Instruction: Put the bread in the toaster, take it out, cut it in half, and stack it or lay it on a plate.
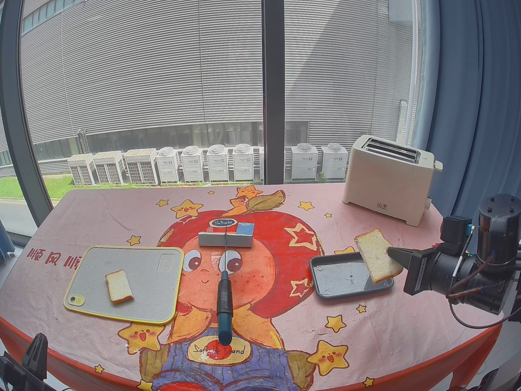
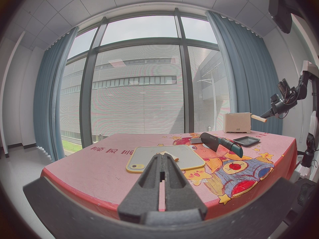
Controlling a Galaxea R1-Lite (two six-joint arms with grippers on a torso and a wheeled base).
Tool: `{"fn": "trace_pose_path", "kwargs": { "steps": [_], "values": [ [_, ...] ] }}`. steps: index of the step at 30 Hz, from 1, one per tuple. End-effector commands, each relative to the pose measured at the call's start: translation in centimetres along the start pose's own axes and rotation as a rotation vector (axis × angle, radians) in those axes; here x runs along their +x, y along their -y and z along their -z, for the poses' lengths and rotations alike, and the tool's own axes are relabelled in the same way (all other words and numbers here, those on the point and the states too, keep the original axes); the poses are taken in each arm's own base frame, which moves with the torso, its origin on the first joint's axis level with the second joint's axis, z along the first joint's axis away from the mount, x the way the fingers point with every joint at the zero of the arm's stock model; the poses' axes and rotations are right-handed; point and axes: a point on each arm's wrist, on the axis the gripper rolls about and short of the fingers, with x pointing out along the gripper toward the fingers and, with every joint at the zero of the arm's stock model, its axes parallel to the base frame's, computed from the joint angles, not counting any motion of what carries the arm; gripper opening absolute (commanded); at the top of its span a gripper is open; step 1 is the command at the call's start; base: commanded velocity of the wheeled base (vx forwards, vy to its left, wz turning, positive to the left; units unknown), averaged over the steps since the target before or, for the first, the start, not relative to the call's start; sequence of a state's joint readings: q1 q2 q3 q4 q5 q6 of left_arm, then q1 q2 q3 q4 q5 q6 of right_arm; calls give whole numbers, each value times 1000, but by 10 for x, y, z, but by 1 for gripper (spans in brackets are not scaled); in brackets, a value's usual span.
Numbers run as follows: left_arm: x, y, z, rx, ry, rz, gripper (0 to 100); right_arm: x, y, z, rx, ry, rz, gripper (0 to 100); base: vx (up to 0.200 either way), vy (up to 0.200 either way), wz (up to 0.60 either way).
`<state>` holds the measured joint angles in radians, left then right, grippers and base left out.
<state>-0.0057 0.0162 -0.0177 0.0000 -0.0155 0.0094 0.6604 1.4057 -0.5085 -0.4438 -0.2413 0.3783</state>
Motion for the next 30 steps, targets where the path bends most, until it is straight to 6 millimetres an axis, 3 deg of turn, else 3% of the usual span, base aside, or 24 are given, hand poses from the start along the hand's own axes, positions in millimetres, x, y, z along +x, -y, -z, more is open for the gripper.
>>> {"fn": "trace_pose_path", "kwargs": {
  "steps": [1,8,30],
  "values": [
    [0,0,5,0,-1,0,0,15,4,0,14,-27,37,0,0,0,0],
    [0,0,5,0,-1,0,0,30,3,0,95,-51,55,0,0,0,0],
    [0,0,5,0,-1,0,0,41,2,4,97,-82,66,0,0,0,0]
  ]
}}
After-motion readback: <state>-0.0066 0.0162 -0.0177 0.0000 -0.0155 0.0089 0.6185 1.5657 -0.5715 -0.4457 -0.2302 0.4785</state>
